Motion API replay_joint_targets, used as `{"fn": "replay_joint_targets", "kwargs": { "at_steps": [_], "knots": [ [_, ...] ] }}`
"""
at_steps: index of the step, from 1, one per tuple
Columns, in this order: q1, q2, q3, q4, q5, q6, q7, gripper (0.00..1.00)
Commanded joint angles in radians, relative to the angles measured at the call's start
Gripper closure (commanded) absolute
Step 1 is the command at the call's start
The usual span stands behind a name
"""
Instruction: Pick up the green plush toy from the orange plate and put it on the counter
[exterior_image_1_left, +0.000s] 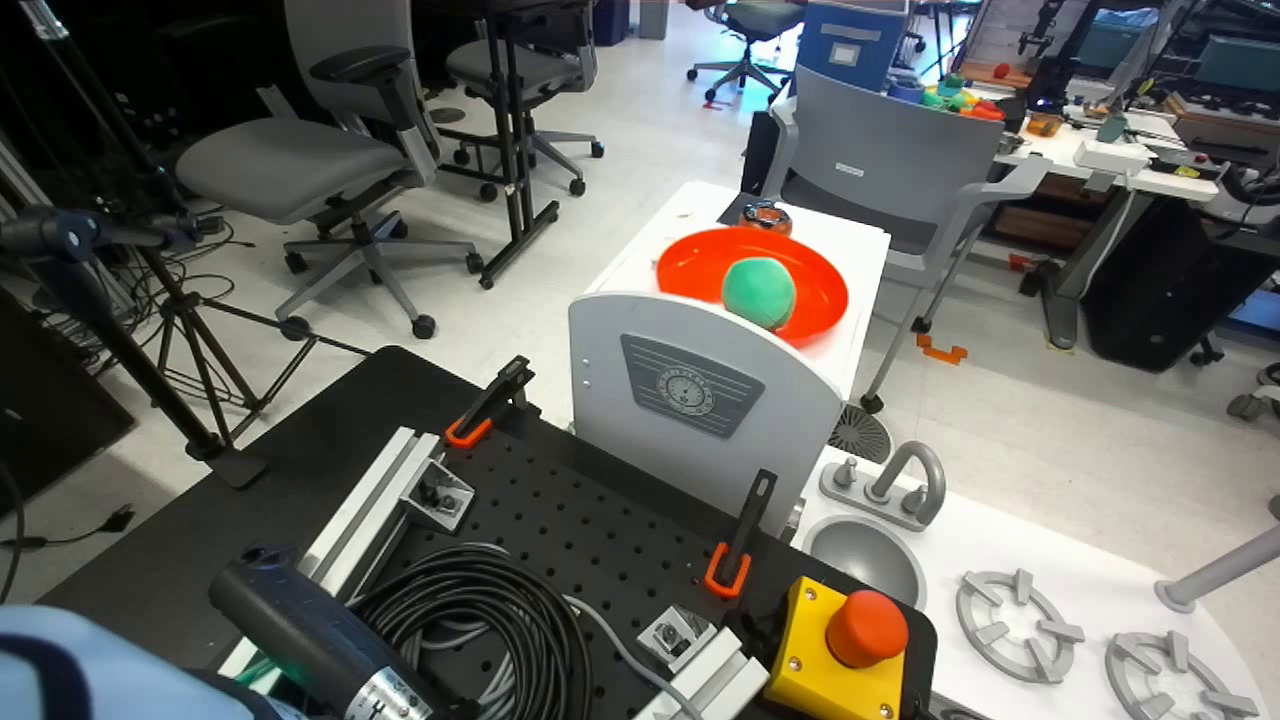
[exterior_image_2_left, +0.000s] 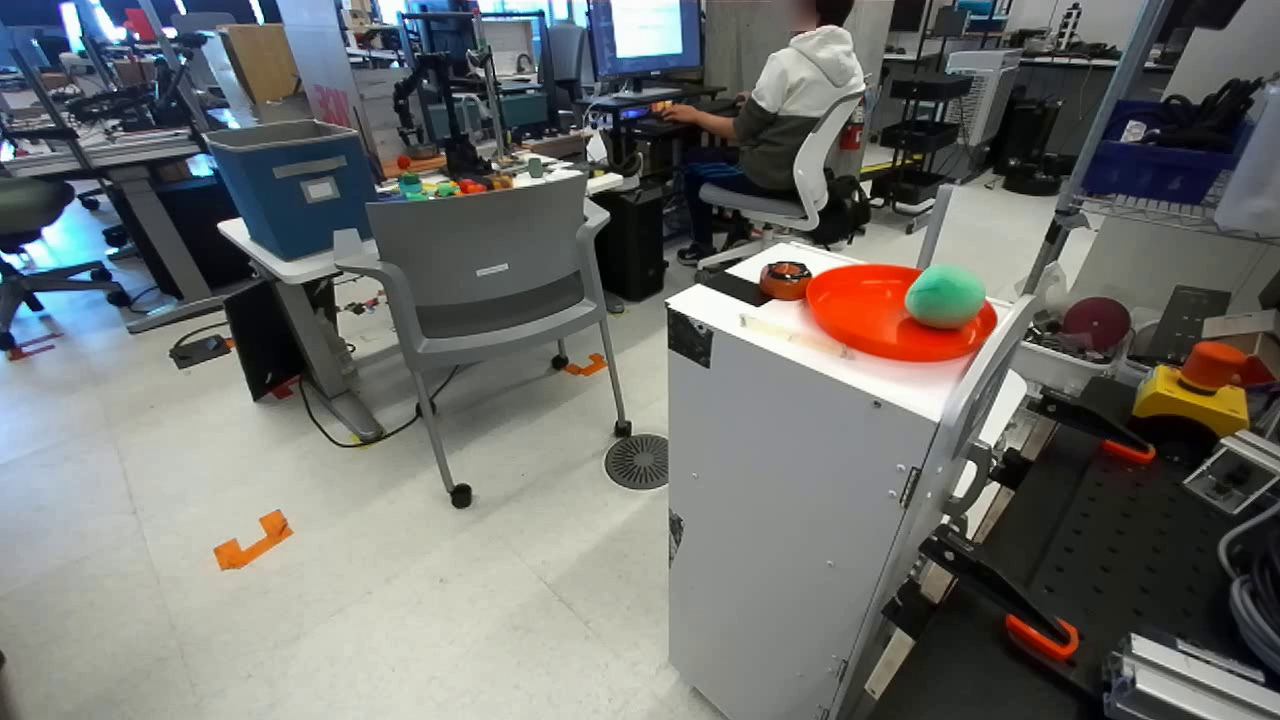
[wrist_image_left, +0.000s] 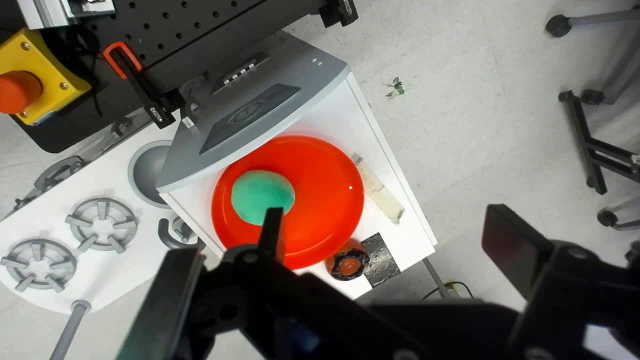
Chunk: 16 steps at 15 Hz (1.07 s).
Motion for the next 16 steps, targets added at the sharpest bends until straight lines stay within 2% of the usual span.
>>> {"fn": "replay_joint_targets", "kwargs": {
  "at_steps": [1, 6, 11, 16],
  "knots": [
    [-0.026, 0.009, 0.008, 0.033, 0.003, -0.004, 0.034, 0.00],
    [-0.047, 0.035, -0.006, 0.080, 0.004, -0.024, 0.048, 0.00],
    [-0.050, 0.039, 0.012, 0.069, -0.001, 0.006, 0.057, 0.00],
    [-0.050, 0.093, 0.001, 0.125, 0.008, -0.030, 0.064, 0.00]
  ]
}}
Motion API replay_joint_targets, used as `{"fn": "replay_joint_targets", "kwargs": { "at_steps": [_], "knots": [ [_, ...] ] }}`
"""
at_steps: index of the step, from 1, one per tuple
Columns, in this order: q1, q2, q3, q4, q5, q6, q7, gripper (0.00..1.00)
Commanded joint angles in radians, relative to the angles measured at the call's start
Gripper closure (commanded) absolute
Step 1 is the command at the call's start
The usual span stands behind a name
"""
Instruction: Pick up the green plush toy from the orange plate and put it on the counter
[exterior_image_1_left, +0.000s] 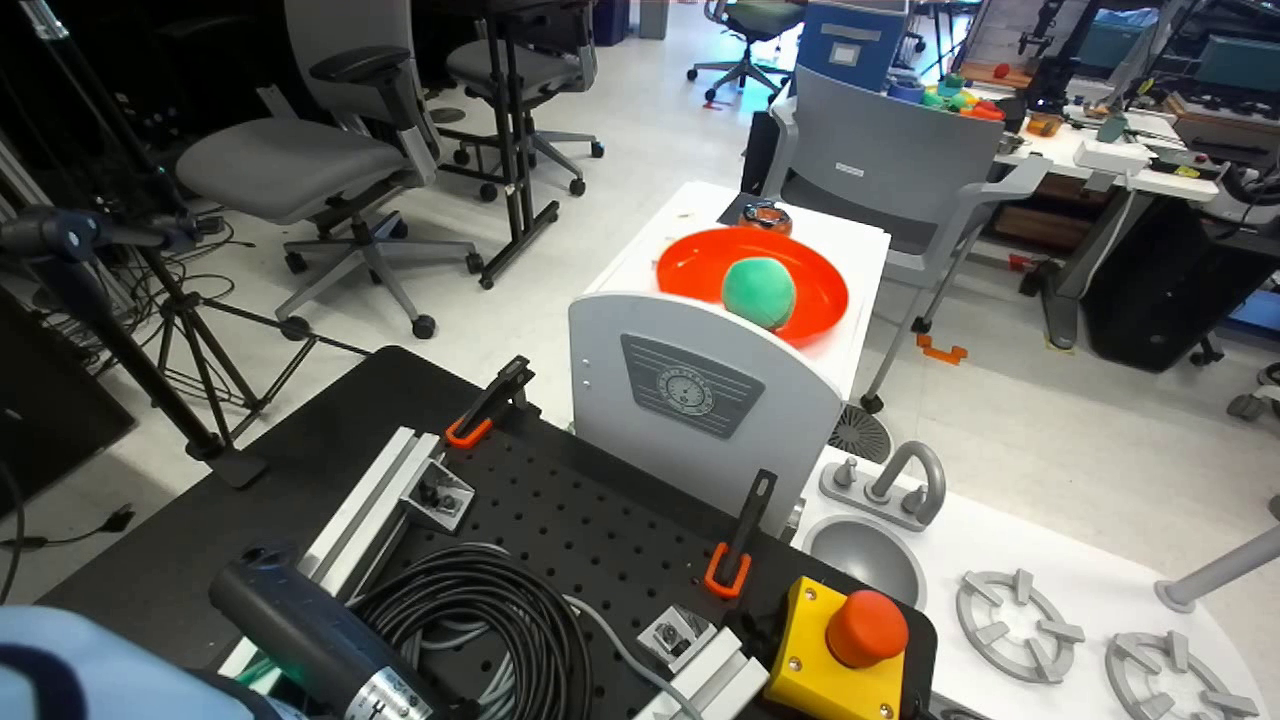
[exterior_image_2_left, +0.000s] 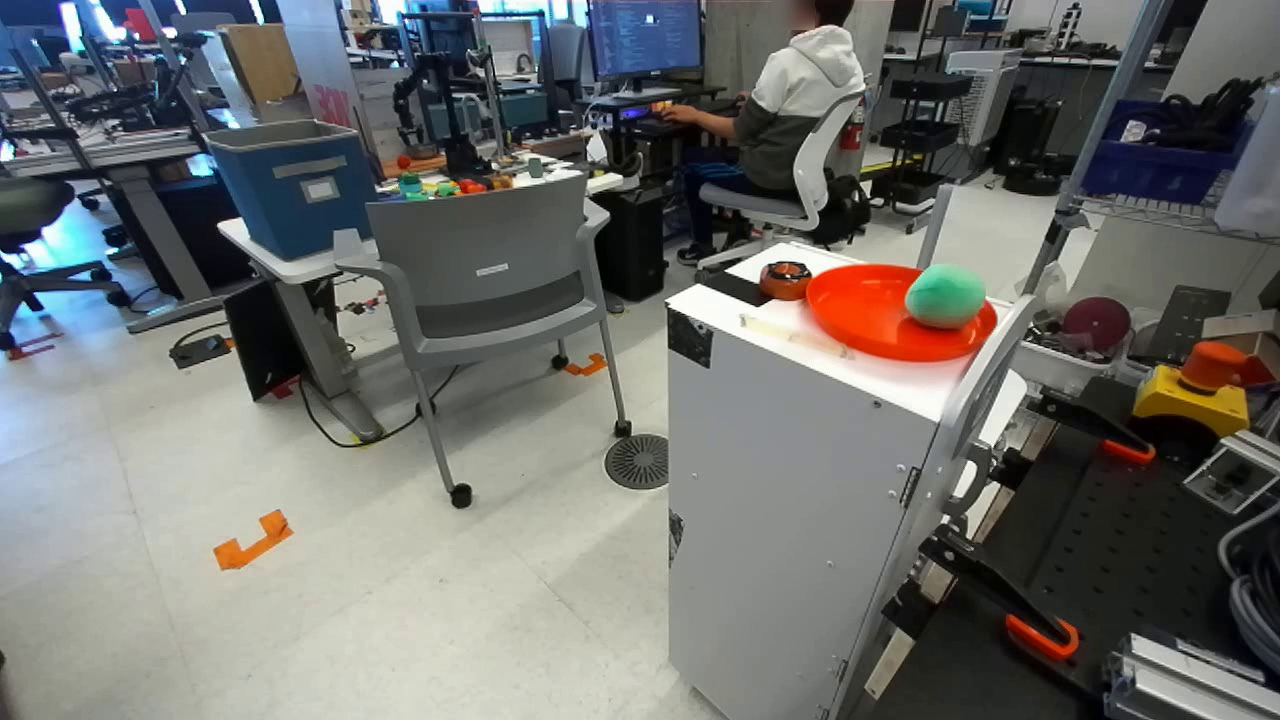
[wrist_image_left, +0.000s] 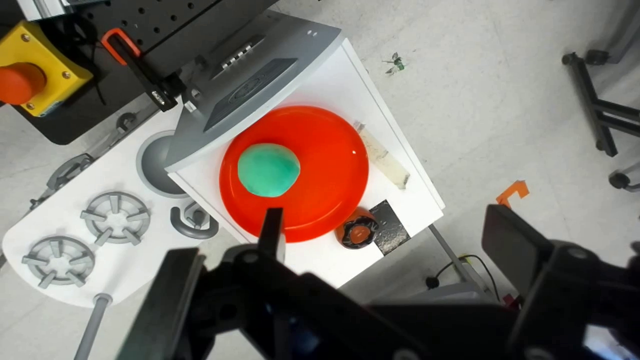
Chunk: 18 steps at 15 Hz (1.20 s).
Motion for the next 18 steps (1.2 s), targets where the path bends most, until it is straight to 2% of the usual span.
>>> {"fn": "replay_joint_targets", "kwargs": {
  "at_steps": [1, 18],
  "knots": [
    [-0.011, 0.065, -0.002, 0.073, 0.008, -0.033, 0.025, 0.00],
    [-0.033, 0.346, -0.052, 0.298, 0.013, -0.152, 0.112, 0.00]
  ]
}}
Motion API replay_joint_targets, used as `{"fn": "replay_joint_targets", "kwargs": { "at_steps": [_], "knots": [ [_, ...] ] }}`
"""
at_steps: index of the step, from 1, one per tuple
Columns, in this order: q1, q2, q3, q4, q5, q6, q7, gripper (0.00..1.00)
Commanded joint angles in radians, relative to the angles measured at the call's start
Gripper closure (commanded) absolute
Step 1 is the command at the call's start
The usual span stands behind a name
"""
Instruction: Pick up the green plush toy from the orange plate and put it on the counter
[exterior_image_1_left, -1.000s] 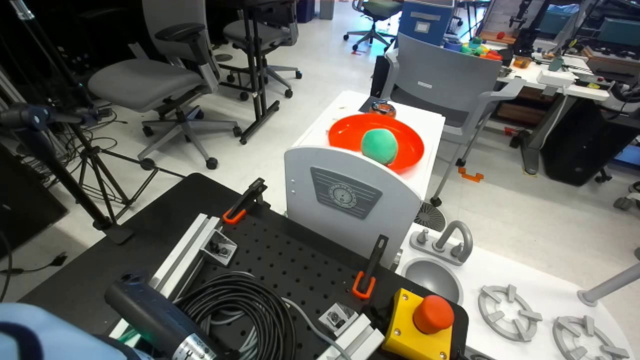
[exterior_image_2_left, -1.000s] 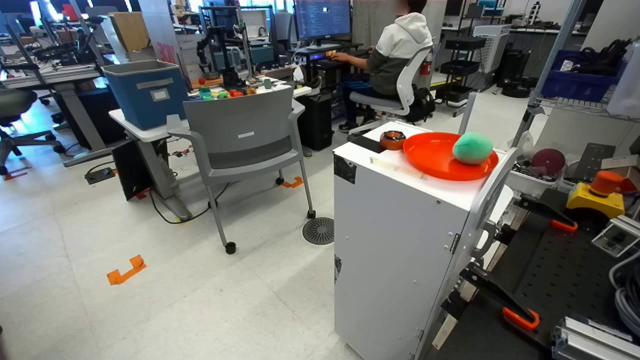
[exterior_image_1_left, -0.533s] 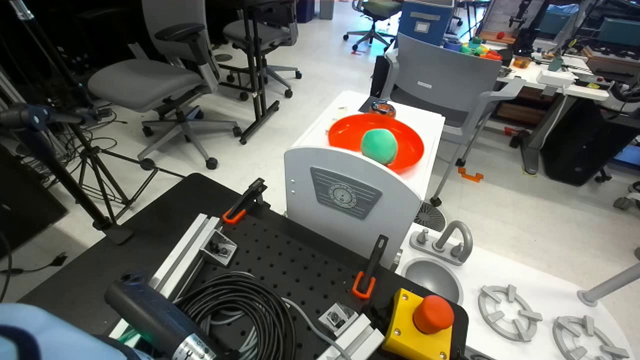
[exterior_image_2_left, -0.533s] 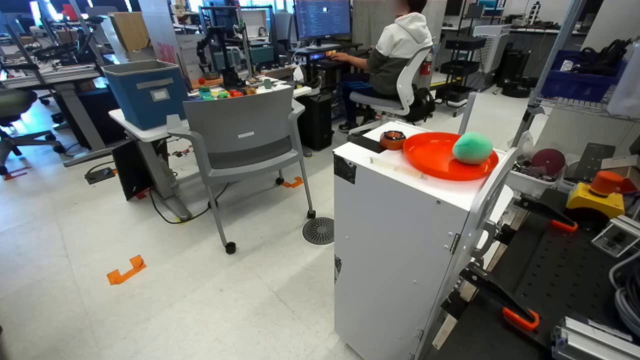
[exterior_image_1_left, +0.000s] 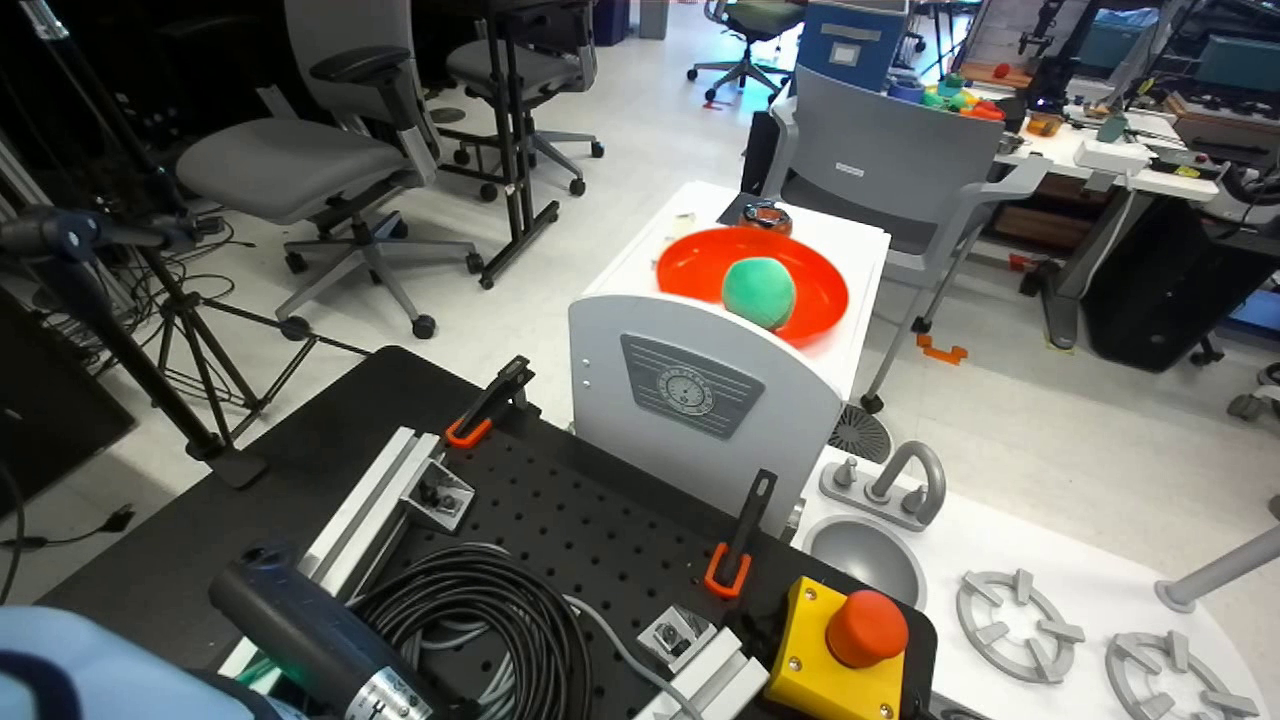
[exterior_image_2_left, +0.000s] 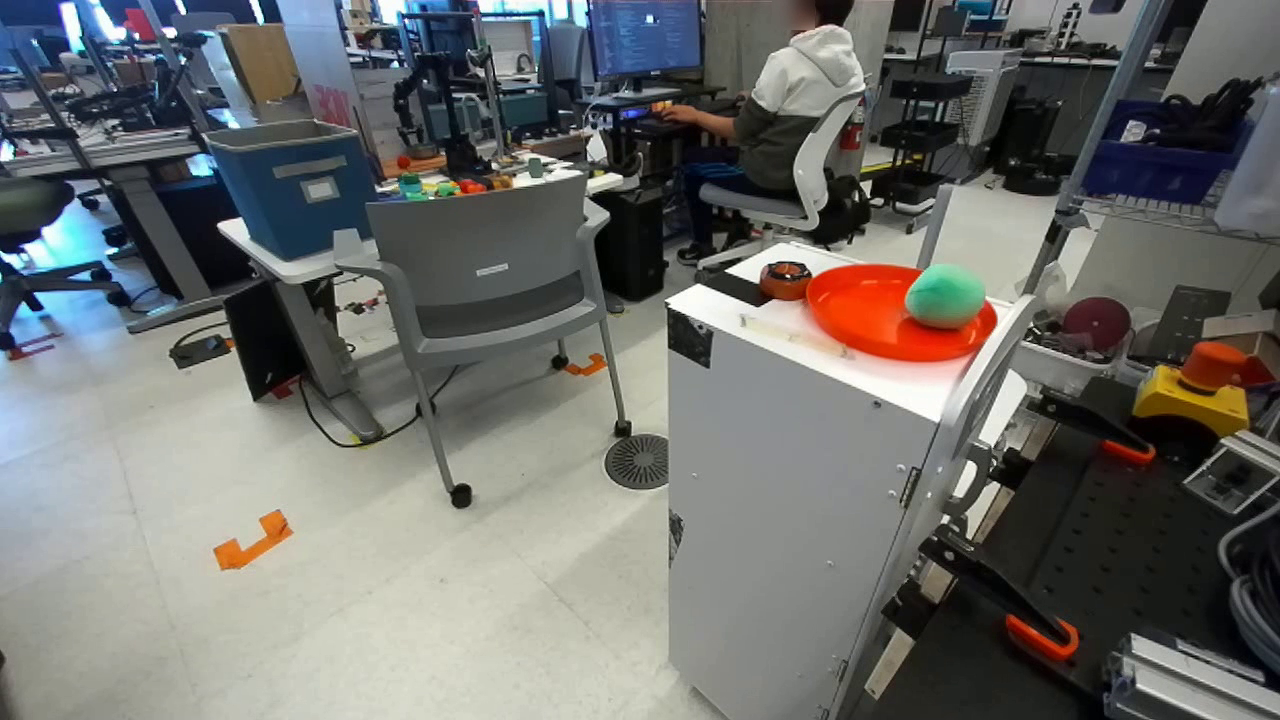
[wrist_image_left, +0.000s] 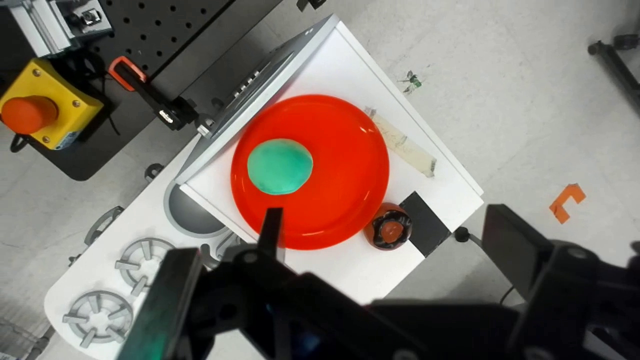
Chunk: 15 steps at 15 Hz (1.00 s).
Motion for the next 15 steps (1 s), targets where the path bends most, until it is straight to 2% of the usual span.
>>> {"fn": "replay_joint_targets", "kwargs": {
  "at_steps": [1, 11, 15],
  "knots": [
    [-0.006, 0.064, -0.019, 0.064, 0.014, -0.055, 0.011, 0.00],
    [0.003, 0.128, -0.037, 0.082, -0.004, -0.063, -0.029, 0.00],
    [-0.007, 0.132, -0.028, 0.074, -0.082, -0.057, -0.015, 0.00]
  ]
}}
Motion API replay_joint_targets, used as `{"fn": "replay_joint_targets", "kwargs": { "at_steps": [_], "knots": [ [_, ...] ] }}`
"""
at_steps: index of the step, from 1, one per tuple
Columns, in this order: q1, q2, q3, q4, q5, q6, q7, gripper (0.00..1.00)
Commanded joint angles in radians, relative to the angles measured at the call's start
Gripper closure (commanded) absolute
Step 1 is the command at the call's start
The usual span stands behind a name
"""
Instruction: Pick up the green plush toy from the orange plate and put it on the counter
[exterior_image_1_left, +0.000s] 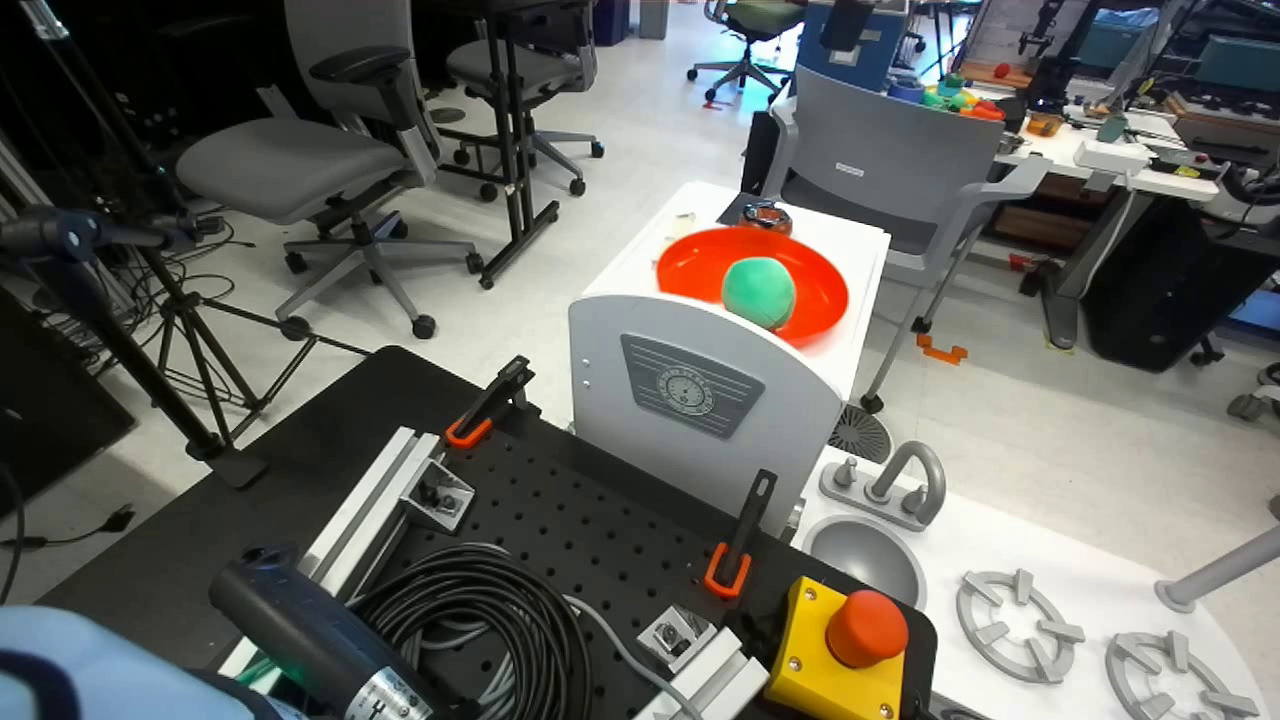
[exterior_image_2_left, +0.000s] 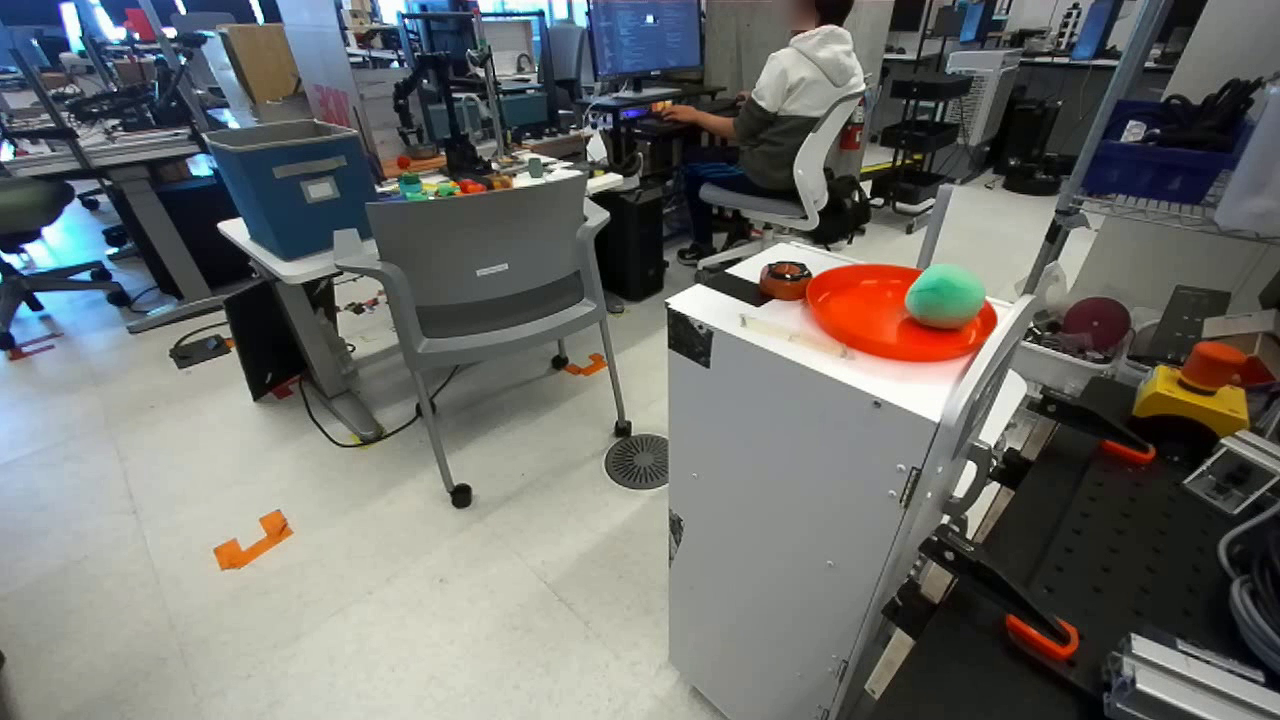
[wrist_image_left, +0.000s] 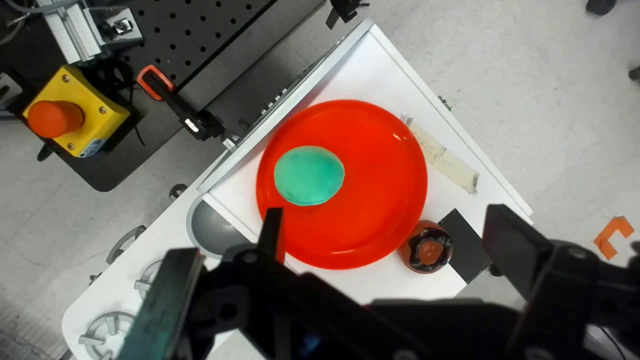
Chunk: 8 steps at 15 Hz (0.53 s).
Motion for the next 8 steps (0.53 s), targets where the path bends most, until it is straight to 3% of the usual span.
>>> {"fn": "replay_joint_targets", "kwargs": {
  "at_steps": [1, 8],
  "knots": [
    [-0.008, 0.010, 0.005, 0.014, -0.073, -0.007, 0.023, 0.00],
    [-0.019, 0.024, 0.007, 0.012, -0.177, 0.025, 0.116, 0.00]
  ]
}}
